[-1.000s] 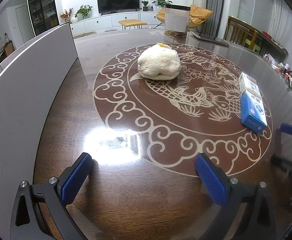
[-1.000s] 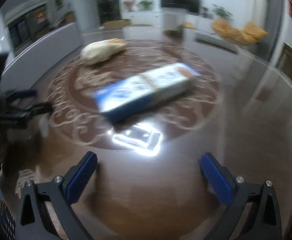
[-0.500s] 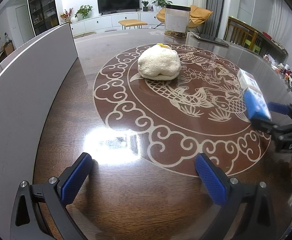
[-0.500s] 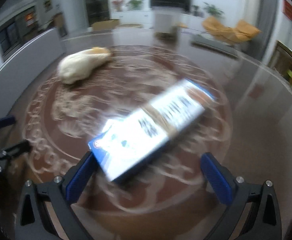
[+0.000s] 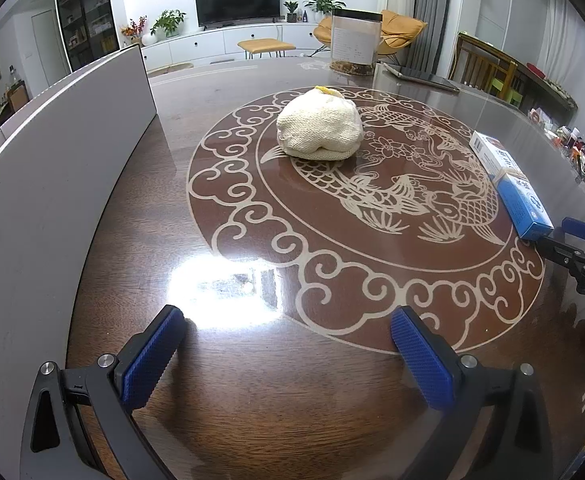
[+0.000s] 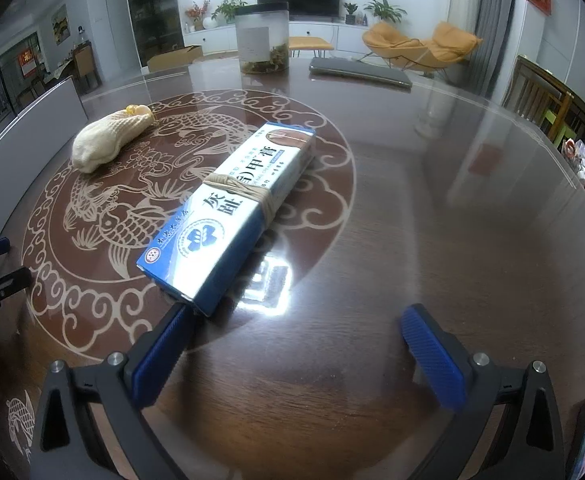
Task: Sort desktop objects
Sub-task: 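Grasp the white knitted pouch with the left tool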
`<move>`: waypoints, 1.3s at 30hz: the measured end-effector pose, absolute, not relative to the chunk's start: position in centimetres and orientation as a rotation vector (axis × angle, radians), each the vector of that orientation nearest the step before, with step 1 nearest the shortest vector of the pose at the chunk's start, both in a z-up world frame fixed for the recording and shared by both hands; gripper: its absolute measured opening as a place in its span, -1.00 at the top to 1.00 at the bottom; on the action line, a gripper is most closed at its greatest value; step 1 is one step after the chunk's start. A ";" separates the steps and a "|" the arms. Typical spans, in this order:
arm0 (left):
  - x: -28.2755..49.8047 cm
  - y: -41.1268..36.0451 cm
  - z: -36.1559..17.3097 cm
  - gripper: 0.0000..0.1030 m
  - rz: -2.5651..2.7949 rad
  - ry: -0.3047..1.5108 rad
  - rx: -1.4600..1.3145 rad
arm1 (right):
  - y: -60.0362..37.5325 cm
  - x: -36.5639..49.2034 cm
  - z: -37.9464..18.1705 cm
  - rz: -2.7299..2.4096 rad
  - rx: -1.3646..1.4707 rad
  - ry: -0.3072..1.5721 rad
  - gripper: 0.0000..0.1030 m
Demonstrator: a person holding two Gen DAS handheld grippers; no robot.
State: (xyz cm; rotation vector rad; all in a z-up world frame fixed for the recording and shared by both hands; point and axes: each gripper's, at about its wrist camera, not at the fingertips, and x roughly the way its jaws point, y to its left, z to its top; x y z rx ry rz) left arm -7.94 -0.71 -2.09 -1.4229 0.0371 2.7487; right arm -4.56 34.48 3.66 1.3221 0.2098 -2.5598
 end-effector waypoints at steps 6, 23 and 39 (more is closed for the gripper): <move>-8.0 -0.7 -2.1 -1.00 2.748 0.036 -1.424 | 34.5 -4.6 3.6 -2.560 1.322 0.209 -1.00; -19.5 1.1 -2.3 -1.00 2.681 0.097 -1.400 | 34.4 -4.6 3.7 -2.560 1.323 0.208 -1.00; -20.9 2.5 -1.8 0.07 2.760 0.082 -1.326 | 34.3 -4.5 3.7 -2.560 1.322 0.208 -1.00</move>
